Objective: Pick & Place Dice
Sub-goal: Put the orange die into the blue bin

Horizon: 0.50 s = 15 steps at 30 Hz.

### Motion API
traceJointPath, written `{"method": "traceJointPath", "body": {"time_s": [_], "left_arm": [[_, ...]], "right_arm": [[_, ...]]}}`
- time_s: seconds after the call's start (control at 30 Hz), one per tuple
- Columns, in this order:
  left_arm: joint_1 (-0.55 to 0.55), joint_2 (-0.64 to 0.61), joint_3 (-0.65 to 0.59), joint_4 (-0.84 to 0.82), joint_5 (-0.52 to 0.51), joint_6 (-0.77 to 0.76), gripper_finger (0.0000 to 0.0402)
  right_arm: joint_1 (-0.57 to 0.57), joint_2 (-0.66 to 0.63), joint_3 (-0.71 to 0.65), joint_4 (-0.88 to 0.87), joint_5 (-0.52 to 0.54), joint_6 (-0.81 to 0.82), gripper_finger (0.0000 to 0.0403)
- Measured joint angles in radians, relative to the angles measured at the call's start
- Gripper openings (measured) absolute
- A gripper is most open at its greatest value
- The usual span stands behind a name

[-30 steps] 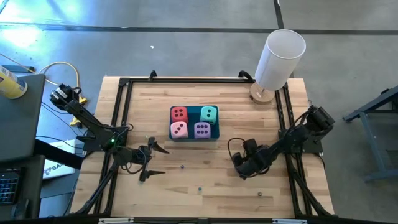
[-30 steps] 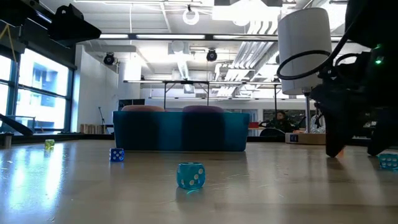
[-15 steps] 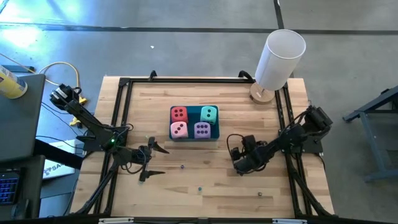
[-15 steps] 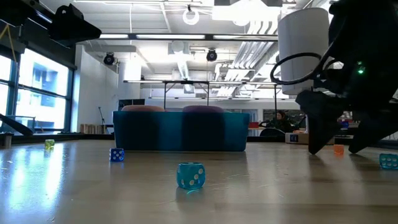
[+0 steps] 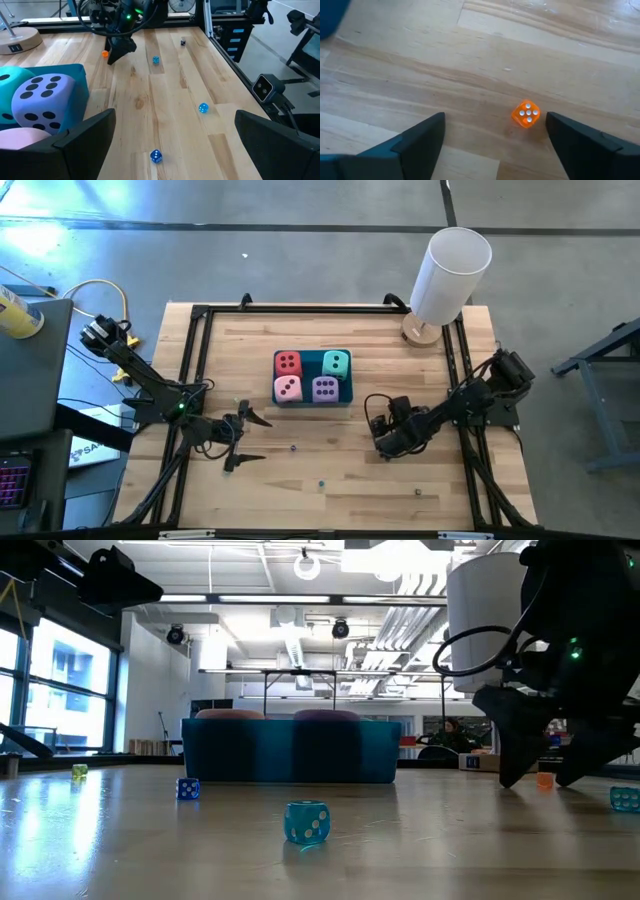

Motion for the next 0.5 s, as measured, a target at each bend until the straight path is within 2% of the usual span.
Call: {"method": "traceJointPath", "body": {"time_s": [0.23, 0.5], "left_arm": [[0.0, 0.0, 0.0, 0.0, 0.0, 0.0, 0.0399], [0.0, 0.0, 0.0, 0.0, 0.0, 0.0, 0.0399]], "right_arm": [[0.0, 0.0, 0.0, 0.0, 0.017, 0.0, 0.0284], [-0.001, 0.0, 0.0, -0.002, 0.055, 0.0, 0.0254]]}}
